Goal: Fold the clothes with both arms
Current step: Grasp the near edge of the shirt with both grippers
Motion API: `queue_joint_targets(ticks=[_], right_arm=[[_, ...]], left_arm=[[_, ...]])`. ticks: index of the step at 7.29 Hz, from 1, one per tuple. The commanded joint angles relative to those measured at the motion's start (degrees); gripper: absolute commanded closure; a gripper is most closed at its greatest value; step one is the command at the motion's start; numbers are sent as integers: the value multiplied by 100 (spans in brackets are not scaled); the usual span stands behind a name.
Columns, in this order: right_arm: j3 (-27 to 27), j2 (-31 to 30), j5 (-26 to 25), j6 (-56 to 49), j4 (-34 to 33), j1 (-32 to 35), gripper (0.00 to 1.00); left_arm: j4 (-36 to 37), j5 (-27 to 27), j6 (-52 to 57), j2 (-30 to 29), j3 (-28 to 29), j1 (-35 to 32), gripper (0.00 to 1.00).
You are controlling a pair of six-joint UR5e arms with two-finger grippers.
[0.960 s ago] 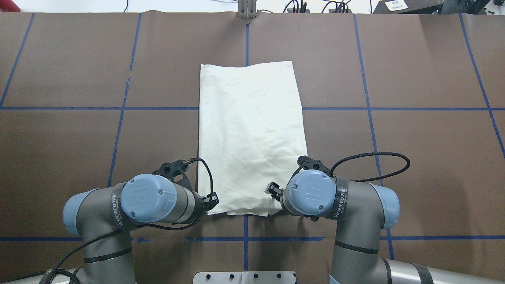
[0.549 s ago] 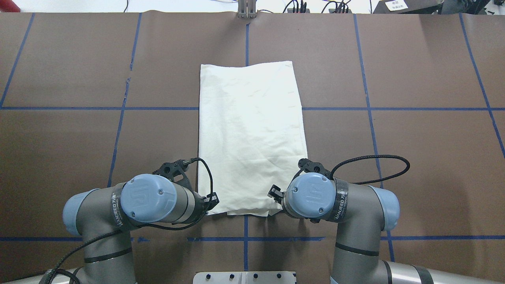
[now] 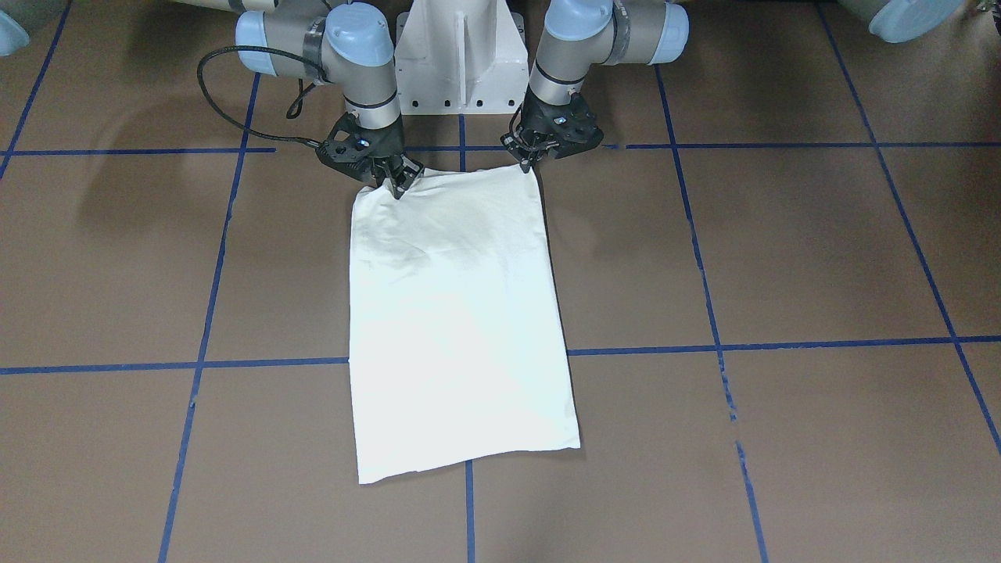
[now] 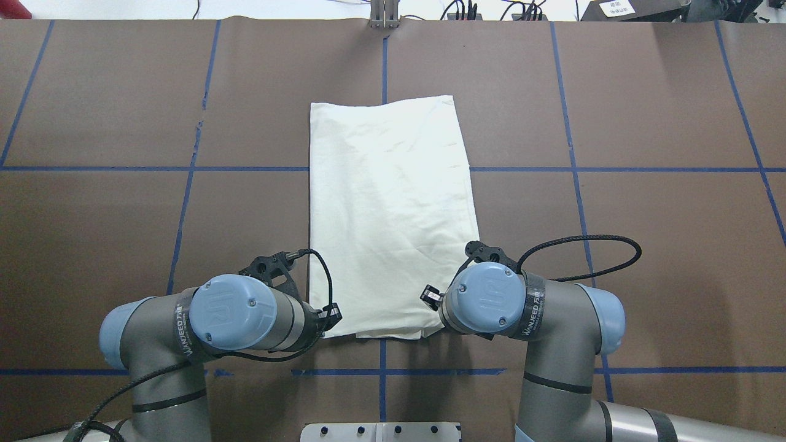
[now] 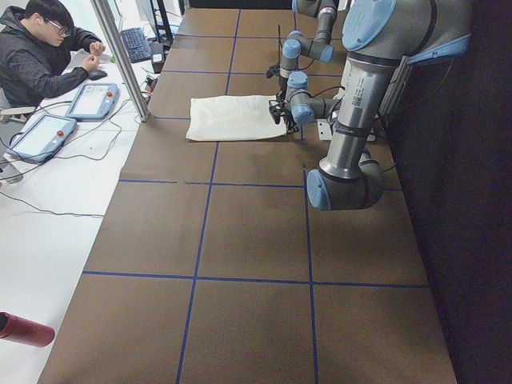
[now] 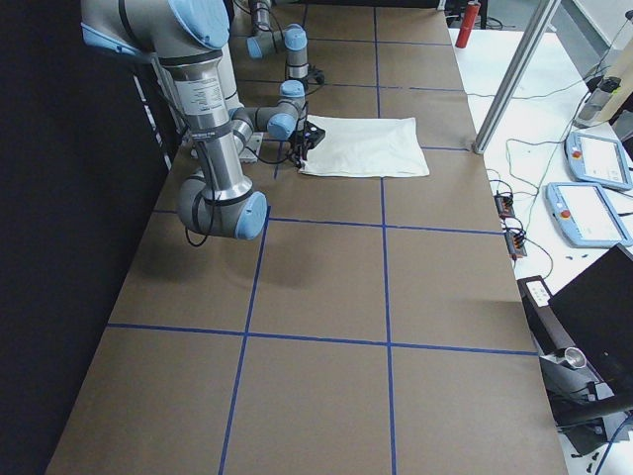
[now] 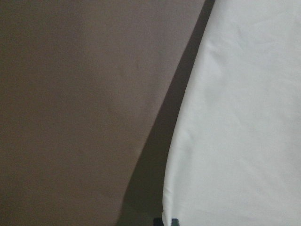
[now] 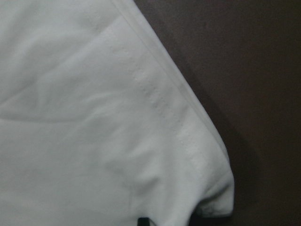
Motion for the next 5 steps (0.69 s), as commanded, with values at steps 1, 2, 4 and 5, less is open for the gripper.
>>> queue_joint_targets(ticks=[1, 2, 4, 5], right_arm=[[78, 28, 26, -10, 1, 60, 99], [96, 54, 26, -10, 1, 77, 100], [359, 11, 0, 43, 1, 95, 100], [473, -59, 69, -9, 9, 121, 100]], left_arm=[[0, 0, 0, -9, 7, 27, 100], [-9, 0, 0, -9, -1, 18, 100], [0, 0, 9, 9, -141, 27, 100], [9, 0, 9, 52, -360, 27, 100]])
